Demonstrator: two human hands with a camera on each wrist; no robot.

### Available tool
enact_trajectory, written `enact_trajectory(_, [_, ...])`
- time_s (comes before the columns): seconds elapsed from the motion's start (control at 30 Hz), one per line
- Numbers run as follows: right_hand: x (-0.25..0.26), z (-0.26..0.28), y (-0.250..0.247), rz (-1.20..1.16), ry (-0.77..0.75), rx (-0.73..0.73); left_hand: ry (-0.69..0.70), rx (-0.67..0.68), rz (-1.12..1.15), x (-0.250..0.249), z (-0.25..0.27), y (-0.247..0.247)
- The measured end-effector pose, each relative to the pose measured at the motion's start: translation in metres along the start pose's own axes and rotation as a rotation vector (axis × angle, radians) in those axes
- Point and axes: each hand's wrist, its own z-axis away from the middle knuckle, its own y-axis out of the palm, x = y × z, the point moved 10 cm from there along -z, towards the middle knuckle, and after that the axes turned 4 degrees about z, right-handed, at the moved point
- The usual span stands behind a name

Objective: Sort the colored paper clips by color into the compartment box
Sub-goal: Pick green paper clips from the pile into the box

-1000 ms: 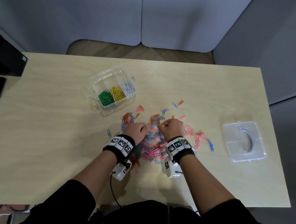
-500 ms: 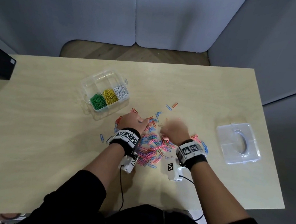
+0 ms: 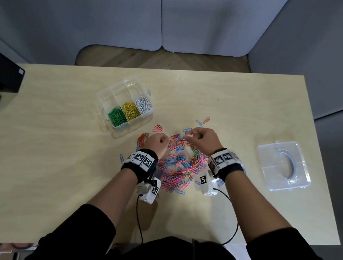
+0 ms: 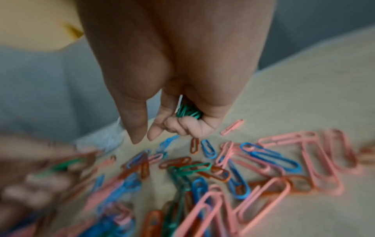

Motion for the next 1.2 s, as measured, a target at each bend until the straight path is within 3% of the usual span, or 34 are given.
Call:
enact_trajectory(0.1, [0.019, -0.009, 0.005, 0.337, -0.137, -0.060, 0.051, -0.013, 0.061, 0.003, 0.002, -0.002])
enact_trajectory(0.3, [0.024, -0.012, 0.016, 0.475, -0.168, 0.011, 0.015, 0.044, 0.282, 0.016, 0.001, 0.006])
enact_trajectory(0.5, [-0.007, -0.004, -0.016, 0.175, -0.065, -0.084, -0.039, 0.099, 0.360, 0.018, 0.001, 0.009])
enact_trajectory(0.6, [-0.026, -0.001, -0.014, -0.066, 0.042, 0.005, -0.001, 0.063, 0.335, 0.012, 0.002, 0.006])
enact_trajectory(0.7, [-0.033, 0.009, 0.000, -0.496, 0.180, 0.120, 0.052, -0.004, 0.349, 0.003, 0.006, 0.002])
enact_trajectory(0.8, [-0.031, 0.019, 0.008, -0.756, 0.278, 0.170, 0.055, 0.055, 0.380, -0.004, 0.006, 0.008])
enact_trajectory(0.87, [-0.027, 0.018, 0.001, -0.553, 0.227, 0.147, 0.016, 0.092, 0.426, -0.007, 0.006, 0.012])
enact_trajectory(0.93, [-0.019, 0.015, -0.009, -0.108, 0.131, 0.114, -0.021, 0.082, 0.480, -0.006, 0.005, 0.012])
enact_trajectory(1.0, [-0.011, 0.009, -0.015, 0.176, 0.064, 0.086, -0.081, 0.076, 0.551, 0.000, 0.003, 0.015])
enact_trajectory(1.1, [-0.001, 0.007, -0.025, 0.298, 0.008, 0.018, -0.176, 0.043, 0.579, 0.011, -0.005, 0.018])
enact_trajectory(1.2, [-0.005, 0.010, -0.029, 0.194, -0.001, 0.018, -0.188, -0.003, 0.447, 0.006, -0.011, 0.017])
